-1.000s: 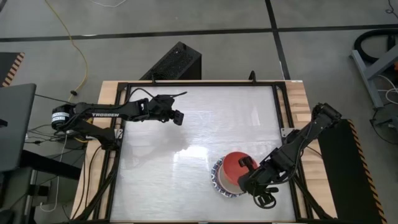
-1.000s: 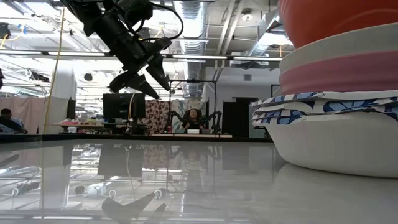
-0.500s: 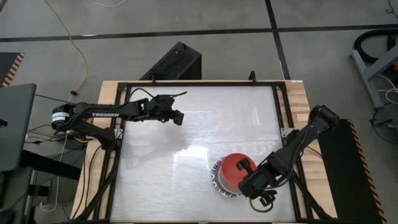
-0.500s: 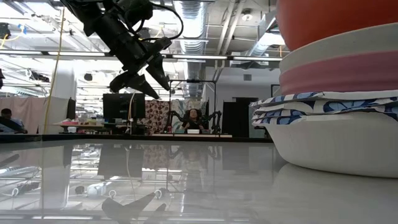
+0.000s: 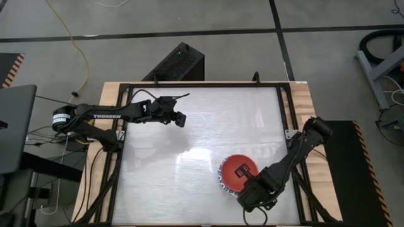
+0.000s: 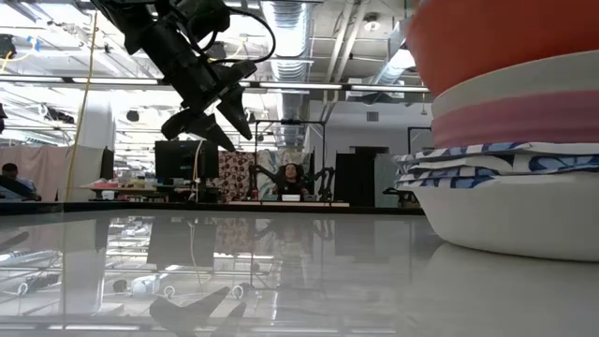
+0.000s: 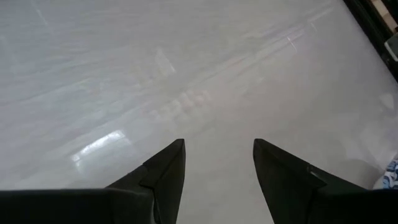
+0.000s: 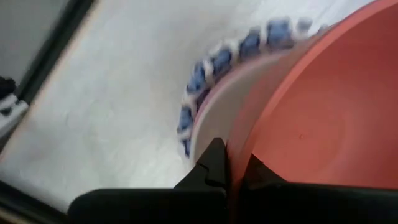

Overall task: Nest bowls inside each other
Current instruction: Stack the orange bowl on top of the white bowl

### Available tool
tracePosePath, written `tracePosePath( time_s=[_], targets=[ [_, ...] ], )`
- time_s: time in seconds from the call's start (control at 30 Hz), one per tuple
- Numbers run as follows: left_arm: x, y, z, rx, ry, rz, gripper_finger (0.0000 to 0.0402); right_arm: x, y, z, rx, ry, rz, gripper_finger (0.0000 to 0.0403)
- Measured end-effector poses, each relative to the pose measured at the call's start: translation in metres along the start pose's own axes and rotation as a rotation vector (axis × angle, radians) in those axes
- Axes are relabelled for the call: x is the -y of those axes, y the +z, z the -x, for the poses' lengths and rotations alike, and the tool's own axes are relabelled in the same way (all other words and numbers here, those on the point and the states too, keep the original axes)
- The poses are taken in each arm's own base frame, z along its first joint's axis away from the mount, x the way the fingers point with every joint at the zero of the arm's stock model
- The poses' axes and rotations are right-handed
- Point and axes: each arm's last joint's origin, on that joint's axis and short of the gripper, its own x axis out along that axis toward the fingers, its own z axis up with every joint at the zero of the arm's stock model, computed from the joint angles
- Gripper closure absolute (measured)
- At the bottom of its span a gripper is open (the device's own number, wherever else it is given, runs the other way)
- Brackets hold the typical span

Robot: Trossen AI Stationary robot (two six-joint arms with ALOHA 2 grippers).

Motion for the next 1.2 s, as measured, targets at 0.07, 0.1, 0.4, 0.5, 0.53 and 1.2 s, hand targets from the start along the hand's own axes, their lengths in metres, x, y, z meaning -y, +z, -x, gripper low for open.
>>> tracePosePath(
  time_s=[0.07,0.1,0.4,0.5,0.53,1.2],
  targets=[
    [0.000,0.000,0.000,0.001,0.001,0.000,0.0223,0.000,0.005,0.005,0.024,-0.004,0.005,0.0395],
    [0.000,0.000,0.000,0.001,0.001,0.000,0.0223,0.001,0.006,0.006,0.024,-0.005,0.004,0.0395],
    [0.000,0.000,0.000,0.003,0.004,-0.008,0.0223,-0.002,0.005,0.008,0.018,-0.152,-0.119,0.0395],
    [0.000,0.000,0.000,0.003,0.004,-0.011,0.0223,-0.005,0.004,0.008,0.025,-0.161,-0.160,0.0395],
    [0.000,0.000,0.000,0.003,0.004,-0.011,0.0223,-0.007,0.005,0.008,0.028,-0.160,-0.175,0.0395],
    [-0.001,0.001,0.000,0.022,0.023,-0.017,0.0223,-0.024,0.006,-0.004,0.122,-0.229,-0.431,0.0395]
  ],
)
